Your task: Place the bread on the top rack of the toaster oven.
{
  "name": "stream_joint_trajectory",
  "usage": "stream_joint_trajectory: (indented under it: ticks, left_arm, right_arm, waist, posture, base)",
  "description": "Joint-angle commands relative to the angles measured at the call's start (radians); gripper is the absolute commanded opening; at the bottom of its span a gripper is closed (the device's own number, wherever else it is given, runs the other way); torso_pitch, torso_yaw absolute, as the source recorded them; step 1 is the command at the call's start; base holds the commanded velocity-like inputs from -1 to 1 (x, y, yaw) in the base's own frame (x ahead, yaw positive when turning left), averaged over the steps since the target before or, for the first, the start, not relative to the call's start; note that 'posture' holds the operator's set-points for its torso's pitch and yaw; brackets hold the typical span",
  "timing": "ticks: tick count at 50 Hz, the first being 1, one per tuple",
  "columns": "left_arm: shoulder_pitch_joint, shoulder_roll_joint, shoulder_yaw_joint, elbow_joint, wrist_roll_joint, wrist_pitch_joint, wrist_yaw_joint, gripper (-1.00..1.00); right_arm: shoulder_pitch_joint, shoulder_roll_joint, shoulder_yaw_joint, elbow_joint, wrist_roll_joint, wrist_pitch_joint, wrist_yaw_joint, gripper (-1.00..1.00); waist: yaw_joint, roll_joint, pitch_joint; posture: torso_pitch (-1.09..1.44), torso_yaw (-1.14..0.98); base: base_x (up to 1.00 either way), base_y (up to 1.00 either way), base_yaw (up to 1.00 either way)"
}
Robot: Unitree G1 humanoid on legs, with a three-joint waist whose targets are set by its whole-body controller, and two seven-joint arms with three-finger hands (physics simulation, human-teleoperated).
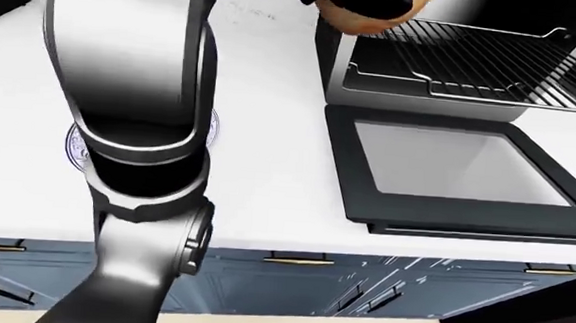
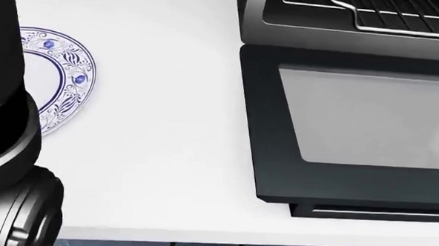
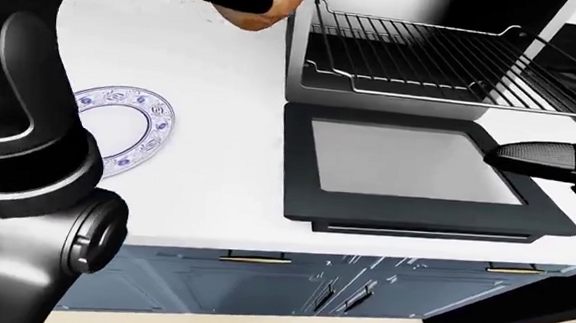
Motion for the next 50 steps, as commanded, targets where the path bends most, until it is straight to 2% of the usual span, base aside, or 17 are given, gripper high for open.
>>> stream_joint_trajectory:
  ticks: [1,6,10,14,21,26,32,33,34,42,50]
  left_arm:
    - [-0.040,0.002,0.022,0.007,0.003,-0.013,0.016,-1.00]
    - [-0.071,-0.023,0.011,-0.042,0.004,0.049,0.004,-1.00]
    - [-0.091,-0.052,-0.004,-0.079,0.014,0.100,-0.008,-1.00]
    - [-0.106,-0.087,-0.024,-0.050,0.023,0.074,-0.001,-1.00]
    - [-0.155,-0.157,-0.028,0.030,0.012,0.028,0.029,-1.00]
    - [-0.157,-0.175,-0.030,0.053,-0.005,0.003,0.029,-1.00]
    - [-0.171,-0.183,-0.026,0.085,-0.022,-0.019,0.040,-1.00]
    - [-0.187,-0.234,-0.050,0.202,-0.030,-0.114,0.080,-1.00]
    - [-0.195,-0.248,-0.051,0.252,-0.032,-0.154,0.092,-1.00]
    - [-0.260,-0.301,-0.046,0.430,-0.053,-0.267,0.127,-1.00]
    - [-0.271,-0.352,-0.065,0.573,-0.048,-0.383,0.155,-1.00]
  right_arm:
    - [0.006,-0.020,-0.033,-0.006,0.015,-0.030,-0.015,1.00]
    - [0.046,-0.035,-0.084,-0.008,0.052,-0.036,-0.029,1.00]
    - [0.064,-0.035,-0.100,-0.013,0.071,-0.046,-0.039,1.00]
    - [0.075,-0.041,-0.115,-0.015,0.088,-0.051,-0.049,1.00]
    - [0.106,-0.032,-0.150,-0.028,0.105,-0.057,-0.047,1.00]
    - [0.124,-0.035,-0.186,-0.029,0.126,-0.055,-0.044,1.00]
    - [0.144,-0.011,-0.193,-0.043,0.117,-0.068,-0.036,1.00]
    - [0.154,-0.002,-0.207,-0.048,0.119,-0.066,-0.029,1.00]
    - [0.160,0.000,-0.219,-0.049,0.122,-0.062,-0.025,1.00]
    - [0.175,-0.014,-0.261,-0.044,0.153,-0.059,-0.029,1.00]
    - [0.194,-0.005,-0.280,-0.051,0.156,-0.061,-0.020,1.00]
  waist:
    - [0.002,-0.004,-0.021]
    - [0.001,-0.003,-0.019]
    - [0.000,-0.004,-0.017]
    - [0.001,-0.008,-0.015]
    - [0.003,-0.017,-0.014]
    - [0.004,-0.019,-0.014]
    - [0.004,-0.020,-0.013]
    - [0.003,-0.020,-0.013]
    - [0.003,-0.021,-0.013]
    - [0.007,-0.030,-0.017]
    - [0.007,-0.033,-0.019]
  posture:
    - [0.00,0.00]
    - [0.00,0.00]
    - [0.00,0.00]
    - [0.00,0.00]
    - [0.00,0.00]
    - [0.00,0.00]
    - [0.00,0.00]
    - [0.00,0.00]
    - [0.00,0.00]
    - [0.00,0.00]
    - [0.00,0.00]
  base:
    - [0.00,0.00,0.00]
    - [0.00,0.00,0.00]
    - [0.00,0.00,0.00]
    - [0.00,0.00,0.00]
    - [0.00,0.00,0.00]
    - [0.00,0.00,0.00]
    - [0.00,0.00,0.00]
    - [0.00,0.00,0.00]
    - [0.00,0.00,0.00]
    - [0.00,0.00,0.00]
    - [0.00,0.00,0.00]
